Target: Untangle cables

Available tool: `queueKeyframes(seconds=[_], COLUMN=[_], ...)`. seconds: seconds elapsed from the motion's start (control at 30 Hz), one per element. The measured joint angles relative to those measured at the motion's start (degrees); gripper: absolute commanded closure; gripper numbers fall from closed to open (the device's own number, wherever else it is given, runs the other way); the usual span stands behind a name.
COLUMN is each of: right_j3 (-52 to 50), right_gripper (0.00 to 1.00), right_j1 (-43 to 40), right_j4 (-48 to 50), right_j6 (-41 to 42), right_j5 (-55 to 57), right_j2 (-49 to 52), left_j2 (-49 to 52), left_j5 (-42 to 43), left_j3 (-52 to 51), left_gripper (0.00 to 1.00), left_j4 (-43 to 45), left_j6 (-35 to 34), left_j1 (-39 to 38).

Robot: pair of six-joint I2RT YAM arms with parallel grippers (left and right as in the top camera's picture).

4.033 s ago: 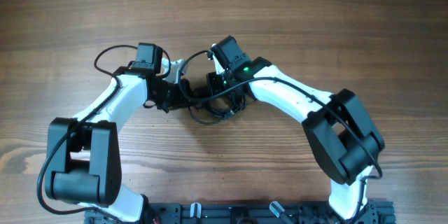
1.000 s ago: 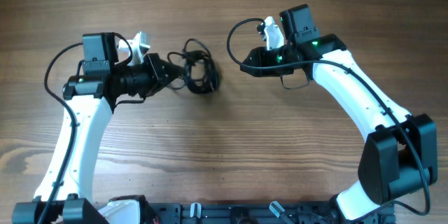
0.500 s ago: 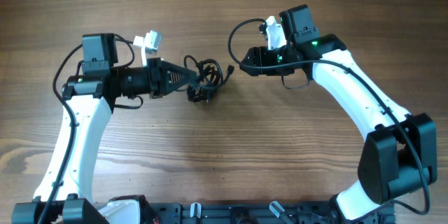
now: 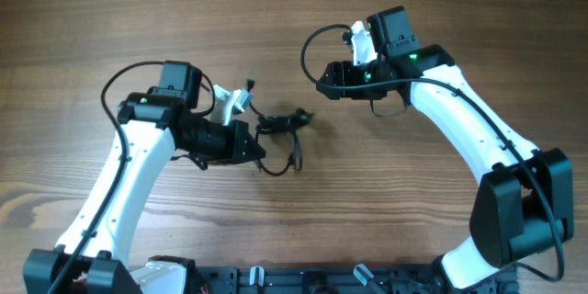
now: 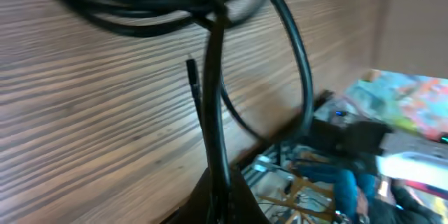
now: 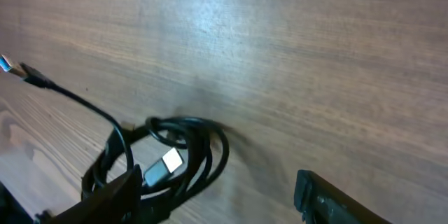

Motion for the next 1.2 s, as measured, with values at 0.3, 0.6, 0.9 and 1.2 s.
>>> queueKeyframes(seconds=[0.3, 0.6, 0.9, 1.2], right_j3=[0.00, 0.00, 0.00, -6.60], right_gripper=[0.27, 0.25, 0.17, 0.03], right_j1=[0.00, 0.55, 1.46, 7.26], right_j4=[-5.35, -5.31, -1.44, 11.93], right_j6=[-3.52, -4.42, -21.81, -37.11], right_j5=[-5.38, -10.58, -9.31, -9.66], right_j2=[0.00, 0.00, 0.00, 0.02], left_j2=[1.25, 1.25, 1.27, 1.27], left_j5=[-9.42, -13.07, -13.51, -13.55], left_j3=[-0.02, -0.02, -0.02, -0.02], left_gripper=[0.96, 0.96, 0.96, 0.96], left_j4=[7.10, 9.27, 9.27, 9.31], left_j6=[-5.57, -8.66, -8.66, -8.66], left_j1=[-0.20, -0.20, -0.20, -0.20])
